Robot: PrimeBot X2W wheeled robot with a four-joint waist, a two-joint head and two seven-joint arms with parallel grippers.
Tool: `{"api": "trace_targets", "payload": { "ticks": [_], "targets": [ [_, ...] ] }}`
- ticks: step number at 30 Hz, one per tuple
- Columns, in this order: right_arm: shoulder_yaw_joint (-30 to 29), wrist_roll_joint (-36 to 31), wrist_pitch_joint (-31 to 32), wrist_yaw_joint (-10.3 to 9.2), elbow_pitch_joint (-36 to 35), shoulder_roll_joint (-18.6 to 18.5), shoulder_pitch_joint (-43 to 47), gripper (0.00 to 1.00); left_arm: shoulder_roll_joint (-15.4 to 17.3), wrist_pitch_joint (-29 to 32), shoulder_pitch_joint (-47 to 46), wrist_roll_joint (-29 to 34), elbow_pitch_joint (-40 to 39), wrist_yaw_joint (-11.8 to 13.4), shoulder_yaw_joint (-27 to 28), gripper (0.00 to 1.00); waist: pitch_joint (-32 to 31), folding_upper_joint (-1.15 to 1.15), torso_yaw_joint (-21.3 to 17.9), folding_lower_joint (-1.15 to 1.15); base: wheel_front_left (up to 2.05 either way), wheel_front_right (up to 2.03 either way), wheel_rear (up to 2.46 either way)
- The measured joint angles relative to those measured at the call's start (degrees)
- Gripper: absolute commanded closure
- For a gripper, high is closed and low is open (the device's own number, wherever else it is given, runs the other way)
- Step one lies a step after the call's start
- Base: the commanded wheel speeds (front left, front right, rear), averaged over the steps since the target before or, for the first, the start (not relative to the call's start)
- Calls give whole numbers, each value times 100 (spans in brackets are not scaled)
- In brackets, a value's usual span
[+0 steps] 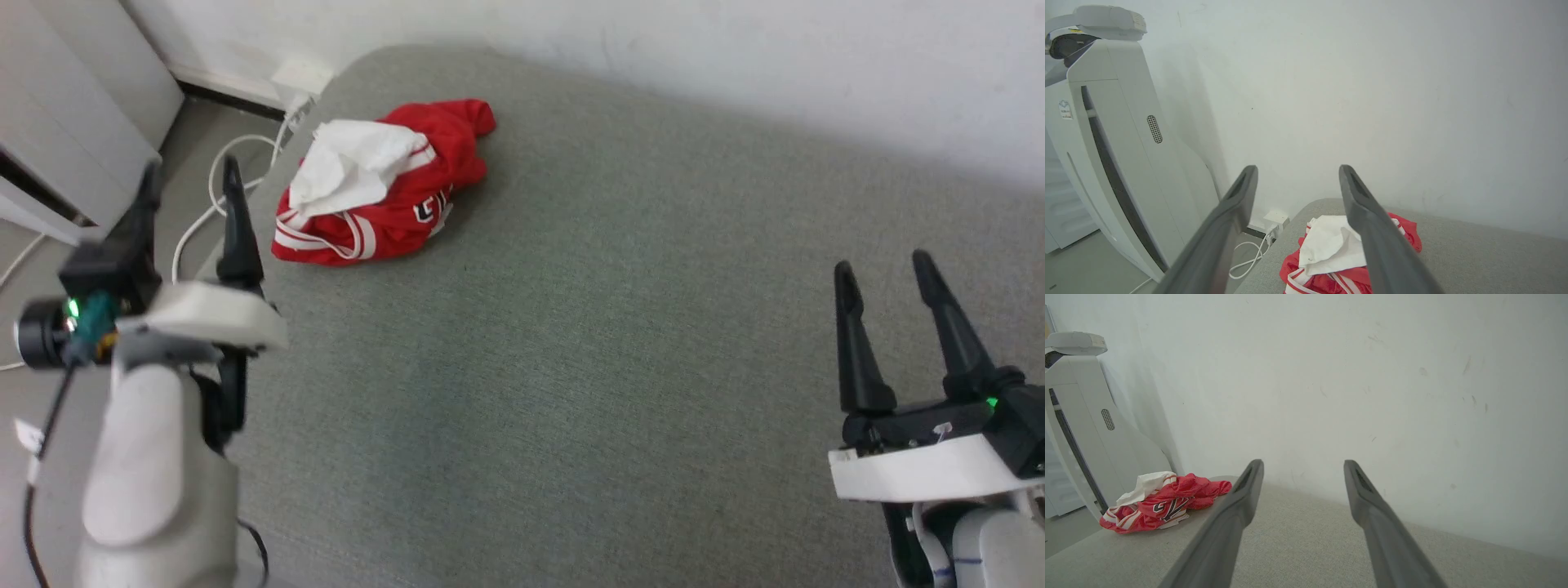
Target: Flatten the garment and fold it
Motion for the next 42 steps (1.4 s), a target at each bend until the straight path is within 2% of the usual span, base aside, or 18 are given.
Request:
{"api": "trace_targets", "payload": {
  "ticks": [6,11,13,18,22,25,29,36,37,38,42],
  "targets": [
    [-48,-124,-89,-1,-159,3,-279,0,577,290,-1352,-118,1163,-359,-35,0,455,0,-158,1,0,0,0],
    [-98,-221,-144,-1,-288,3,-470,0,1044,1263,-2368,-565,1987,-569,-265,0,887,0,-307,1,0,0,0],
    [-93,-277,-175,-1,-323,5,-562,0,1195,1791,-2694,-987,2194,-573,-568,0,1063,0,-372,0,0,0,0],
    [-80,-337,-229,-1,-481,8,-787,0,1644,3348,-3172,-2398,2277,-619,-1559,0,1496,0,-546,0,0,0,0],
    [-54,-399,-276,-1,-593,10,-946,0,2276,4467,-3409,-3327,2306,-626,-1950,0,1834,0,-685,0,0,0,0],
    [-35,-436,-278,-1,-656,12,-1042,0,2607,5165,-3426,-3805,2297,-626,-2152,0,2051,0,-815,0,0,0,0],
    [-41,-482,-279,-1,-734,12,-1106,0,2866,5693,-3424,-4113,2240,-626,-2429,0,2319,0,-983,0,0,0,0],
    [-4,-539,-279,-1,-780,12,-1171,0,3061,5927,-3416,-4207,2280,-626,-2961,0,2680,0,-1197,-1,0,0,0],
    [7,-559,-279,-1,-777,12,-1174,0,3111,5928,-3427,-4231,2275,-626,-3003,55,2703,0,-1228,-1,0,0,0],
    [8,-580,-279,-1,-773,11,-1176,0,3162,5931,-3434,-4269,2275,-627,-3034,100,2718,0,-1254,-1,0,0,0],
    [-9,-582,-279,-1,-727,10,-1177,0,3281,5916,-3435,-4493,2213,-627,-3208,100,2672,0,-1283,-1,0,0,0]
  ]
}}
